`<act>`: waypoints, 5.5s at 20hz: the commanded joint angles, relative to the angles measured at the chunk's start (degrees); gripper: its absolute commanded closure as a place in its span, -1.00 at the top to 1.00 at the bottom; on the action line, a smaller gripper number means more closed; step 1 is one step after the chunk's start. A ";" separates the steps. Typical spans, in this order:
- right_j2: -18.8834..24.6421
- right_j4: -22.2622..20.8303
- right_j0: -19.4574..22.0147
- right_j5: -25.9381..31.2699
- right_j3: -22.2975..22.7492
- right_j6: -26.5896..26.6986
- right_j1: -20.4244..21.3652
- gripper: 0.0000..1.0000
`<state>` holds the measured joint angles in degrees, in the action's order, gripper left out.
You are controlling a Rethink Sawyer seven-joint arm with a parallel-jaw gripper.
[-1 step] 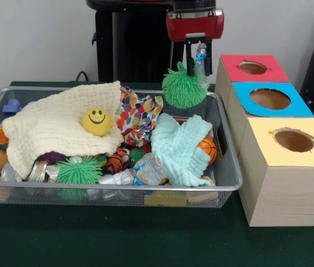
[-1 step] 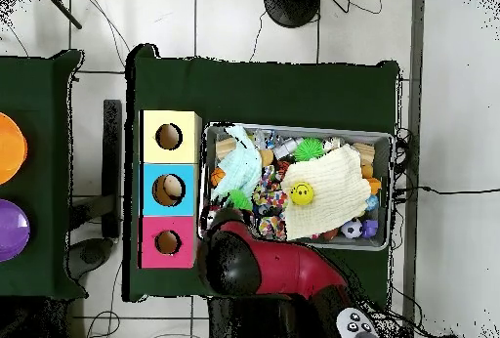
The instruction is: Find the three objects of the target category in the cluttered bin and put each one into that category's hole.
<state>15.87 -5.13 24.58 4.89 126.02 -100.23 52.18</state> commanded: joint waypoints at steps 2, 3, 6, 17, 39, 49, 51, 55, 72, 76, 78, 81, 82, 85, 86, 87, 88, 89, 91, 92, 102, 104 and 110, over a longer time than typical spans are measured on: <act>3.08 4.34 -2.95 4.83 2.42 -11.25 -1.23 -1.00; 2.79 4.71 -3.92 4.70 2.52 -11.63 -0.61 -1.00; 0.99 6.63 -6.89 7.59 2.08 -12.57 2.36 -1.00; -6.54 10.23 -16.80 20.62 -6.79 -12.95 6.61 -1.00; -13.77 5.88 -18.67 23.04 -8.30 -7.39 9.33 -1.00; -13.85 5.65 -14.84 30.69 -9.18 -2.02 14.93 -1.00; -13.53 5.63 -14.43 30.70 -9.17 -2.06 15.27 -1.00; -12.37 4.97 -13.15 28.66 -8.89 -1.63 14.69 -1.00; -5.35 10.20 -13.39 17.02 -8.04 -7.22 3.67 -1.00; -3.55 11.82 -13.50 16.42 -8.81 -7.63 1.44 -1.00; -4.12 11.93 -14.54 16.62 -9.42 -8.61 1.12 -1.00; -5.07 11.97 -16.15 17.45 -11.05 -9.34 0.38 -1.00; -5.10 12.06 -16.34 17.47 -11.45 -9.19 0.17 -1.00; -4.83 12.11 -16.25 16.61 -12.29 -8.42 -1.06 -1.00; -4.32 12.36 -15.94 15.82 -12.02 -8.32 -1.61 -1.00; -3.82 12.62 -15.62 15.02 -11.76 -8.22 -2.16 -1.00; -3.33 12.83 -15.43 14.27 -11.51 -8.33 -2.66 -1.00; -3.02 12.88 -15.41 13.45 -11.28 -8.47 -3.06 -1.00; -2.85 12.91 -15.68 12.53 -11.11 -8.86 -3.66 -1.00; -2.92 12.87 -15.89 12.33 -11.23 -8.99 -3.97 -1.00; -7.78 10.71 -18.59 17.29 -13.68 -8.75 -1.88 -1.00; -8.59 9.98 -18.56 18.99 -14.41 -7.86 -1.25 -1.00; -8.33 9.79 -17.46 21.52 -15.83 -5.92 -0.89 -1.00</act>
<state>7.57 4.90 6.24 20.02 115.86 -100.23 51.08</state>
